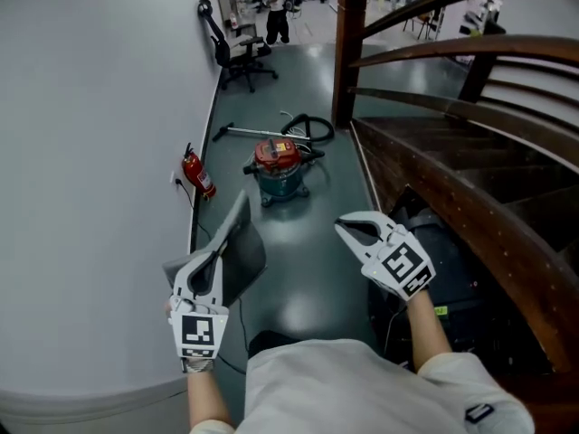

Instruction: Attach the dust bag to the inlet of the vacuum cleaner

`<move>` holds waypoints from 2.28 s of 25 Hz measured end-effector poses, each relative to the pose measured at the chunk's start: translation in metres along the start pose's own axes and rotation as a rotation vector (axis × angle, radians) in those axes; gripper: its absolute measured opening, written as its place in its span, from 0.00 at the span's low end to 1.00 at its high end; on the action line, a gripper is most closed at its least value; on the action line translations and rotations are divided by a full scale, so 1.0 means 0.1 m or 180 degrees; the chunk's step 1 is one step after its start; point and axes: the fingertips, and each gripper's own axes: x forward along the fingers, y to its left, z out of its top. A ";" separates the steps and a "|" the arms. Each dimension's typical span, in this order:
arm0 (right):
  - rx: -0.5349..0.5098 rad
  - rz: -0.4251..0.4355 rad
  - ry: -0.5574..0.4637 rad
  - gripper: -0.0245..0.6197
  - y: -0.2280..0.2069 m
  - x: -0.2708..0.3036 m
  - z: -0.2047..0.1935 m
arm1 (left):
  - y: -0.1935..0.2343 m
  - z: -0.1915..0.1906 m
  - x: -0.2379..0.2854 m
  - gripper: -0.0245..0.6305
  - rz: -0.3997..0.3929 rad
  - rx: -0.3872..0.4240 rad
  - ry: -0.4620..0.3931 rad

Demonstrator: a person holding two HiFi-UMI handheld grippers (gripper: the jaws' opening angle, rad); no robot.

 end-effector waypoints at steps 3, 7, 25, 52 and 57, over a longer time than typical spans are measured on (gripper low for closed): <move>0.0091 0.0031 -0.0018 0.08 -0.06 -0.04 -0.06 | -0.09 0.05 0.07 0.06 -0.0027 -0.0015 0.0007; 0.0092 0.0032 -0.0026 0.08 -0.14 -0.04 -0.08 | -0.13 0.11 0.15 0.06 -0.0055 -0.0006 -0.0021; 0.0016 -0.0312 -0.0020 0.08 -1.32 1.07 -0.04 | 0.77 0.02 1.62 0.06 -0.0238 0.0023 -0.0116; 0.0127 -0.0268 0.0187 0.08 -2.46 2.81 0.07 | 2.12 -0.34 3.28 0.06 -0.0315 -0.0137 -0.0010; 0.0072 -0.0282 0.0174 0.08 -2.55 3.10 0.13 | 2.34 -0.48 3.45 0.06 -0.0322 -0.0148 0.0006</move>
